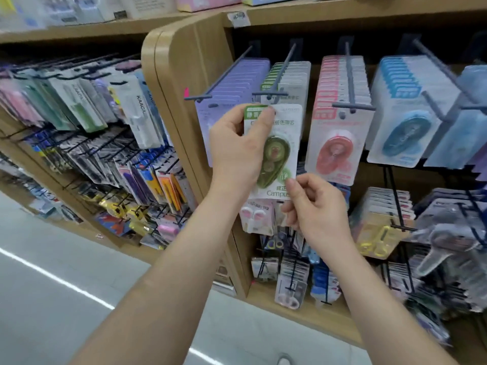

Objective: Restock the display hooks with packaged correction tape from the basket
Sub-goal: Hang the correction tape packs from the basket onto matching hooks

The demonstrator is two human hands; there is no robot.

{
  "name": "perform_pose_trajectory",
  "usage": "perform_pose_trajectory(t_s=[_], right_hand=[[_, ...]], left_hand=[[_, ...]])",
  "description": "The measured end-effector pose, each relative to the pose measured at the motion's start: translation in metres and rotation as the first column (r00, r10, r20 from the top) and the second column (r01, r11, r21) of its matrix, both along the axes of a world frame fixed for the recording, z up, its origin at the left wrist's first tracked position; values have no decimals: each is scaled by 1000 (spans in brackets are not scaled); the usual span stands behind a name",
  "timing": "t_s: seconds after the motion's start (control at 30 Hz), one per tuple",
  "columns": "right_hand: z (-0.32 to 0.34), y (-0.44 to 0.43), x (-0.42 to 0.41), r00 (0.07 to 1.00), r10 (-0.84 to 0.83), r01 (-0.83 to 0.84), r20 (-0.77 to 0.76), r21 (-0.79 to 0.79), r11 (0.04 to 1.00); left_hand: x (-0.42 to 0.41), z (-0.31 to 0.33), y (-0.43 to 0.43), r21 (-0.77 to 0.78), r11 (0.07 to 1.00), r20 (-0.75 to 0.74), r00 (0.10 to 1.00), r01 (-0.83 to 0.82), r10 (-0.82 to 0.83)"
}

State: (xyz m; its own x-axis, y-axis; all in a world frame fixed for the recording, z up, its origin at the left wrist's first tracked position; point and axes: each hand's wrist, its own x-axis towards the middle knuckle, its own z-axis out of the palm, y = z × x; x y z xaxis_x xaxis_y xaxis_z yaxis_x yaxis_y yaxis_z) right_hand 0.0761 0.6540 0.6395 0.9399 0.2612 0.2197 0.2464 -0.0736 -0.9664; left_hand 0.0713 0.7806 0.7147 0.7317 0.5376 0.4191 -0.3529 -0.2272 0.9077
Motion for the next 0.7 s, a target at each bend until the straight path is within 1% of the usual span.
perform_pose_trajectory(t_s=[0.07,0.2,0.4,0.47,0.5,0.57,0.6,0.63,0.7], right_hand=[[0,5,3,999,-27,27,29,7,1000],[1,14,11,994,-66,68,82,-19,997],[0,24,11,993,-107,108,54,-28,994],[1,27,12,995,-100,100,-11,-20,995],[2,29,12,995,-70,70,-71,-1,998],[8,30,12,978,49,-30,-201,93,995],[11,31,13,966,94,-61,-241,142,988],[12,31,14,962,104,-63,-253,166,984],[12,33,14,971,39,1,-236,168,986]], left_hand=[[9,2,3,54,999,6,1000,4,-4],[23,5,15,55,997,0,999,54,-54],[28,2,33,83,980,-40,984,179,-176],[29,4,35,95,969,-40,973,229,-226],[29,6,34,103,961,-43,966,257,-253],[29,10,29,121,951,-58,959,284,-278],[30,12,28,131,944,-61,953,304,-298],[30,12,27,161,938,-60,952,306,-300],[29,8,31,268,923,-32,960,276,-277]])
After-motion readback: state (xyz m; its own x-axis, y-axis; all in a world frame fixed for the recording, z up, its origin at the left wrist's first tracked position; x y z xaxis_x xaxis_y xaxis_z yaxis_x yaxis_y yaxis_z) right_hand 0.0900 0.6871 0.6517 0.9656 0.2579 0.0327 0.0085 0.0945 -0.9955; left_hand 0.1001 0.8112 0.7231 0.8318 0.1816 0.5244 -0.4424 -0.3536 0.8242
